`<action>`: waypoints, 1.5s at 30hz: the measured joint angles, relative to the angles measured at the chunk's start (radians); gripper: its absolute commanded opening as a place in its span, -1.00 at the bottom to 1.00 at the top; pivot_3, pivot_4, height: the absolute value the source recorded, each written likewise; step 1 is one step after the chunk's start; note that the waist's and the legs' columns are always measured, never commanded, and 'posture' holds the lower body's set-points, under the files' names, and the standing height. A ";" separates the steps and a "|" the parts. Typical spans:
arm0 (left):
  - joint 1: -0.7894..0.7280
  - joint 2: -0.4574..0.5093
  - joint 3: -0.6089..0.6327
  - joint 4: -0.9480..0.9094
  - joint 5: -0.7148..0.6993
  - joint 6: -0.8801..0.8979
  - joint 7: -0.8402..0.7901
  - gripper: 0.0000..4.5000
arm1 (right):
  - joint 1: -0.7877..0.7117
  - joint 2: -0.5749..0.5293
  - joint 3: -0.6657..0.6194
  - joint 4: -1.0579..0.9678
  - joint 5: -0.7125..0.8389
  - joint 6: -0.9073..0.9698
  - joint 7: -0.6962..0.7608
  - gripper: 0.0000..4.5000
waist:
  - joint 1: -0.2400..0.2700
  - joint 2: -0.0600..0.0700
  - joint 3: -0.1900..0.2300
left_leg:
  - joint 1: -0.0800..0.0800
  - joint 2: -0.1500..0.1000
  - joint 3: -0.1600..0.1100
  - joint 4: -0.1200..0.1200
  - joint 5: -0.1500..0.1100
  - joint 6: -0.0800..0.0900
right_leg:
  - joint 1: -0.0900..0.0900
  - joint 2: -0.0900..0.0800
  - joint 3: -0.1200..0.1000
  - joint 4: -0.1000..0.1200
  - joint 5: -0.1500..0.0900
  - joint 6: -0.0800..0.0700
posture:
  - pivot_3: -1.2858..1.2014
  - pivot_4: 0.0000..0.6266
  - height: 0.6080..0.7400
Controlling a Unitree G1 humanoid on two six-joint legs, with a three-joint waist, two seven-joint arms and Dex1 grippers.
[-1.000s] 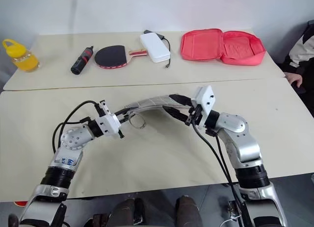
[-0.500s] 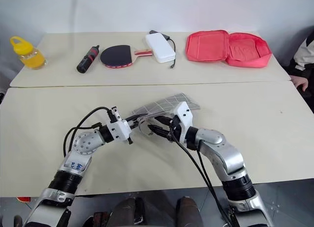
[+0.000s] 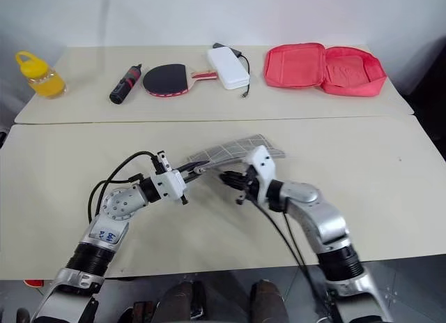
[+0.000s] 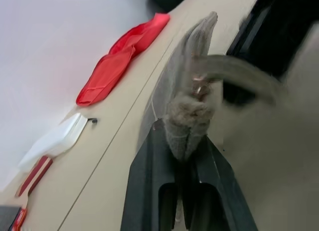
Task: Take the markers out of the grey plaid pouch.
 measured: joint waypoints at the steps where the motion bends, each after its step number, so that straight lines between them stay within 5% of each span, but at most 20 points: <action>1: 0.004 0.009 0.000 0.001 -0.002 -0.001 -0.001 -1.00 | -0.009 -0.032 -0.023 0.029 -0.008 -0.016 0.014 -0.99 | 0.000 0.000 0.000 | 0.000 0.000 0.000 0.000 0.000 0.000 | 0.000 0.000 0.000 0.000 0.000 0.000 | 0.03 -0.52 1.00; 13: 0.013 0.084 0.046 0.027 -0.038 -0.043 -0.019 -1.00 | -0.035 -0.147 -0.105 0.257 -0.122 -0.220 0.084 -0.99 | -0.005 0.000 0.000 | 0.000 0.001 0.001 -0.001 0.000 0.000 | -0.001 0.000 0.000 0.000 0.000 0.000 | 0.03 -0.52 1.00; 16: 0.013 0.083 0.046 0.036 -0.039 -0.042 -0.018 -1.00 | -0.035 -0.137 -0.105 0.254 -0.114 -0.220 0.104 -0.69 | -0.003 0.000 0.000 | 0.000 0.001 0.001 -0.001 0.000 0.000 | -0.001 0.000 0.000 0.000 0.000 0.000 | 0.03 -0.52 1.00; 22: 0.013 0.080 0.046 0.036 -0.046 -0.041 -0.019 -1.00 | -0.035 -0.163 -0.108 0.263 -0.130 -0.234 0.122 0.24 | -0.002 0.000 0.000 | 0.000 0.001 0.001 -0.001 0.000 0.000 | -0.001 0.000 0.000 0.000 0.000 0.000 | 0.03 -0.52 1.00; 29: 0.013 0.066 0.052 0.035 -0.094 -0.006 -0.034 -1.00 | -0.053 -0.206 -0.162 0.189 -0.059 -0.198 0.197 0.17 | -0.005 0.000 0.000 | 0.000 0.001 0.001 -0.001 0.000 0.000 | -0.001 0.001 0.000 0.001 0.000 0.000 | 0.03 -0.52 1.00; 31: 0.013 0.049 0.055 0.030 -0.137 0.038 -0.047 -1.00 | -0.089 -0.174 -0.176 0.120 -0.019 -0.185 0.197 -0.01 | -0.006 0.000 0.000 | 0.000 0.001 0.001 0.000 0.000 0.000 | -0.001 0.001 0.000 0.001 0.000 0.000 | 0.03 -0.52 1.00; 37: 0.001 0.037 0.057 -0.005 -0.168 0.101 -0.063 -1.00 | -0.144 -0.024 -0.078 -0.029 -0.035 -0.190 0.128 -0.98 | -0.002 0.000 0.000 | 0.000 0.001 0.001 0.000 0.000 0.000 | -0.001 0.000 0.000 0.001 0.000 0.000 | 0.03 -0.52 1.00; 45: -0.005 0.016 0.057 -0.021 -0.164 0.124 -0.060 -1.00 | -0.155 -0.031 0.099 0.092 -0.328 -0.399 0.083 -0.99 | -0.002 0.000 0.000 | 0.000 0.000 0.001 0.000 0.000 0.000 | -0.001 0.000 0.000 0.001 0.000 0.000 | 0.03 -0.52 1.00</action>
